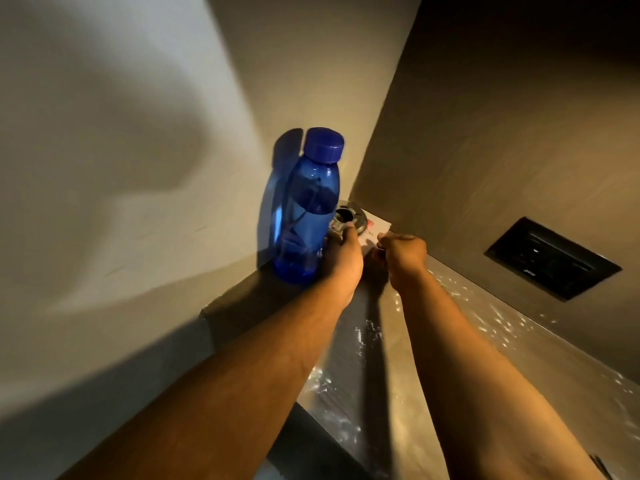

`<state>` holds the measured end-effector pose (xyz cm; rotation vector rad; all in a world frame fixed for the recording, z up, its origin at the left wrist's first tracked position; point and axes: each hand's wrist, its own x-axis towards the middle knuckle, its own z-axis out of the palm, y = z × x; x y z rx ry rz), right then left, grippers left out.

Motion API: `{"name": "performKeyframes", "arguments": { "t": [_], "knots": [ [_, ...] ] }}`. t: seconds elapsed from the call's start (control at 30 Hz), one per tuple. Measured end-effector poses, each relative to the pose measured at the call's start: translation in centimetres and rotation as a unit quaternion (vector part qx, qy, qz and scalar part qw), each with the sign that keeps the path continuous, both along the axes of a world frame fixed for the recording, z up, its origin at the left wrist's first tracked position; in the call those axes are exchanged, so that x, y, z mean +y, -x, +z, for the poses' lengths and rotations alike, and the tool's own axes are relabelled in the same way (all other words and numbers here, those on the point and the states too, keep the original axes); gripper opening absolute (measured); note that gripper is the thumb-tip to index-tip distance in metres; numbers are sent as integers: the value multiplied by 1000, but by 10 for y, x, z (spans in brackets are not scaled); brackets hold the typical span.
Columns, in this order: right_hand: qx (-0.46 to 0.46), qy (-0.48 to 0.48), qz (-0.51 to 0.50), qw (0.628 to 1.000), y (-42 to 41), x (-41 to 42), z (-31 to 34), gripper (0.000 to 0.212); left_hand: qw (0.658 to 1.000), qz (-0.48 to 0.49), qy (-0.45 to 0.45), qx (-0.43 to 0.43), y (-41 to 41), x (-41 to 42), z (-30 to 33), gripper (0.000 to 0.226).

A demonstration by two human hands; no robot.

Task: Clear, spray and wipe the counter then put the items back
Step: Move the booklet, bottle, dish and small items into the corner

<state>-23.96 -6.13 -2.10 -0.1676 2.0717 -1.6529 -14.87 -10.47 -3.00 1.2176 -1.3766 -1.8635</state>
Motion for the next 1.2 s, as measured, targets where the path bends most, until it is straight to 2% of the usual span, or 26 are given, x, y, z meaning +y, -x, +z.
{"name": "performKeyframes", "arguments": {
  "t": [0.07,0.17,0.33,0.4,0.47,0.53,0.6,0.7,0.93,1.07,1.2],
  "knots": [
    [38,-18,-16,999,6,33,1,8,993,9,107,-49,1,16,-4,50],
    [88,-67,-59,992,21,103,-3,17,975,-23,219,-38,8,48,-3,40],
    [145,-189,-155,959,30,244,-10,13,963,-157,216,-40,29,118,-5,27],
    [153,-233,-182,943,27,295,-9,16,949,-226,215,-54,33,158,-10,23],
    [163,-279,-192,927,24,337,-6,7,929,-290,223,-63,36,199,-16,22],
    [166,-331,-155,916,23,368,-5,15,913,-332,227,-68,37,233,-20,17],
    [150,-412,-68,896,21,391,-3,18,908,-355,211,-68,37,260,-24,12],
    [111,-472,10,875,14,411,-6,23,903,-368,210,-74,34,285,-30,15],
    [123,-474,52,870,9,417,-13,22,903,-365,206,-93,35,307,-33,17],
    [106,-317,-73,940,21,410,0,18,919,-371,114,-77,33,315,-30,15],
    [114,-166,-134,970,36,360,23,21,933,-358,13,-42,35,299,-17,7]
  ]
}}
